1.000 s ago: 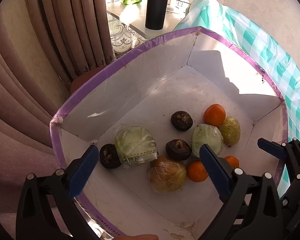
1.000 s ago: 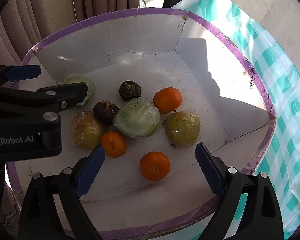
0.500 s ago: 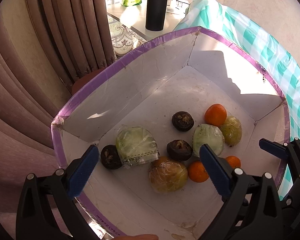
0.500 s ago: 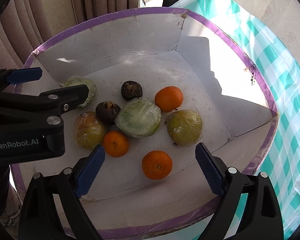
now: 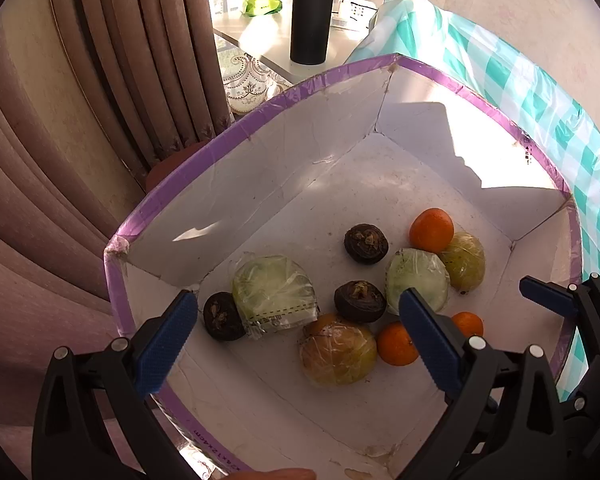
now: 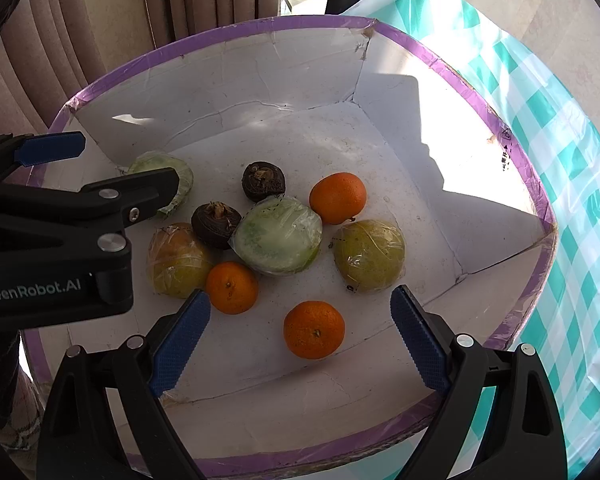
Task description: Organize fruits
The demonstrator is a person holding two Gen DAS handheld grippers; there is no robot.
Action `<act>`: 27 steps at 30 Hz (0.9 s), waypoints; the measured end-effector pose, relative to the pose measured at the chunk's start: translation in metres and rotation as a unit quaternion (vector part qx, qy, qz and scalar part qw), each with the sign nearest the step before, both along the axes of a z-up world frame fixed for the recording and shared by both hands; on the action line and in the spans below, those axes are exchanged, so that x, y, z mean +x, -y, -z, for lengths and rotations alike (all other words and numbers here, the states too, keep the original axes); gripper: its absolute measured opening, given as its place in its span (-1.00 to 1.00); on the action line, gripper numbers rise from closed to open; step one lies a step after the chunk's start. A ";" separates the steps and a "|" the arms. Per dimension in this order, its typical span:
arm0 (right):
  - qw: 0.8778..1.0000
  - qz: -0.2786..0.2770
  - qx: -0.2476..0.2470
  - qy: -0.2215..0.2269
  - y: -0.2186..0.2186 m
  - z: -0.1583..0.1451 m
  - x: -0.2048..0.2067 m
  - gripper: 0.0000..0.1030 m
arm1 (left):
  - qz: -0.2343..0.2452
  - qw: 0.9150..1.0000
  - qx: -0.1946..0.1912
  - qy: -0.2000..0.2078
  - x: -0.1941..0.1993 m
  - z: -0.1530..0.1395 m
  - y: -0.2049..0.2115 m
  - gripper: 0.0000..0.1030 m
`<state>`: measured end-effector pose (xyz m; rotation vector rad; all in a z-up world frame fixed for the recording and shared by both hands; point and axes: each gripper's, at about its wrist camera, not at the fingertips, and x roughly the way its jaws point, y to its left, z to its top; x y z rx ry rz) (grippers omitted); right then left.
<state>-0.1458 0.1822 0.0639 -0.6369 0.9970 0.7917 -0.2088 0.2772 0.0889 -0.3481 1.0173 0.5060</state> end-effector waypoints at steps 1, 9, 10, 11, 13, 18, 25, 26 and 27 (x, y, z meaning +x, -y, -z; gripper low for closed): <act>1.000 0.000 0.000 0.000 0.000 0.000 0.000 0.71 | -0.001 1.000 0.000 0.000 0.000 0.000 0.001 0.96; 1.000 0.000 0.000 0.000 0.000 0.000 0.000 0.71 | -0.002 1.000 0.000 0.000 -0.001 0.000 0.001 0.96; 1.000 0.000 0.000 0.000 0.000 0.000 0.000 0.71 | -0.002 1.000 0.000 0.000 -0.001 0.000 0.001 0.96; 1.000 0.000 0.000 0.001 0.000 0.000 0.000 0.71 | -0.002 1.000 0.000 0.000 -0.001 0.000 0.001 0.96; 1.000 0.000 0.000 0.001 0.000 0.000 -0.001 0.71 | -0.002 1.000 0.000 0.000 -0.001 0.000 0.002 0.96; 1.000 0.001 0.000 0.001 -0.001 0.000 -0.001 0.71 | -0.002 1.000 0.000 0.000 -0.001 0.000 0.002 0.96; 1.000 0.002 0.000 0.001 -0.001 0.000 -0.001 0.71 | -0.003 1.000 0.000 0.000 -0.001 0.000 0.003 0.96; 1.000 0.001 0.000 0.001 0.000 0.000 -0.001 0.71 | -0.003 1.000 0.000 0.000 -0.001 0.000 0.003 0.96; 1.000 0.001 0.000 0.001 -0.001 0.000 -0.001 0.71 | -0.003 1.000 0.000 0.000 -0.001 0.000 0.003 0.96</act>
